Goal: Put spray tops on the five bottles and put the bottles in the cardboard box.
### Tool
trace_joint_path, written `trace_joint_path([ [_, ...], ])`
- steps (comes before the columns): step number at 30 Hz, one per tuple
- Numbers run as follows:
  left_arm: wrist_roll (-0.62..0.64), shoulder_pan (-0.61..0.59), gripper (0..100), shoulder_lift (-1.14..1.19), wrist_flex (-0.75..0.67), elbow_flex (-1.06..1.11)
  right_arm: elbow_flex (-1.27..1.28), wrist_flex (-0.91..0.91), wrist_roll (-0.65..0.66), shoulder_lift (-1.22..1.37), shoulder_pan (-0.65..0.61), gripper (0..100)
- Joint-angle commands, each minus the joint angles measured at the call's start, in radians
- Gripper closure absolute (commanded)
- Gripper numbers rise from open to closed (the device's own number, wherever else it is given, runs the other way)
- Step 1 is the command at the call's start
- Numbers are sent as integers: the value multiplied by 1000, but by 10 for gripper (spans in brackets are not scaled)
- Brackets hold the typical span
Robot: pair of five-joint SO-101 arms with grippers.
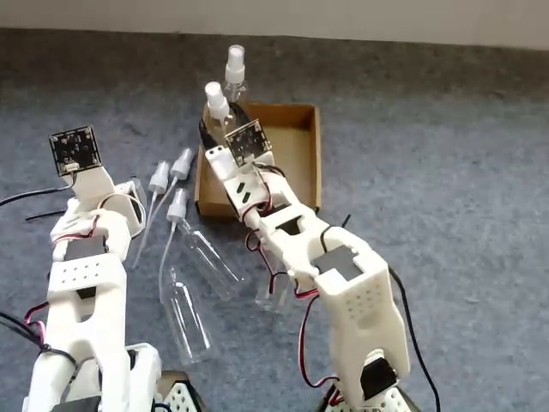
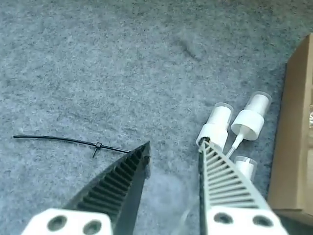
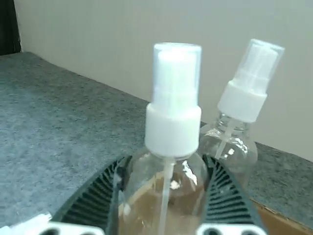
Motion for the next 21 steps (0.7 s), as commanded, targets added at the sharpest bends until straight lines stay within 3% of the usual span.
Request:
trace_joint_path([
  [1,8,21,840,1,-18,-45,-48,-16,15,-22,-8,871],
  [21,8,21,840,1,-18,-45,-45,-16,18,-27,-13,868],
])
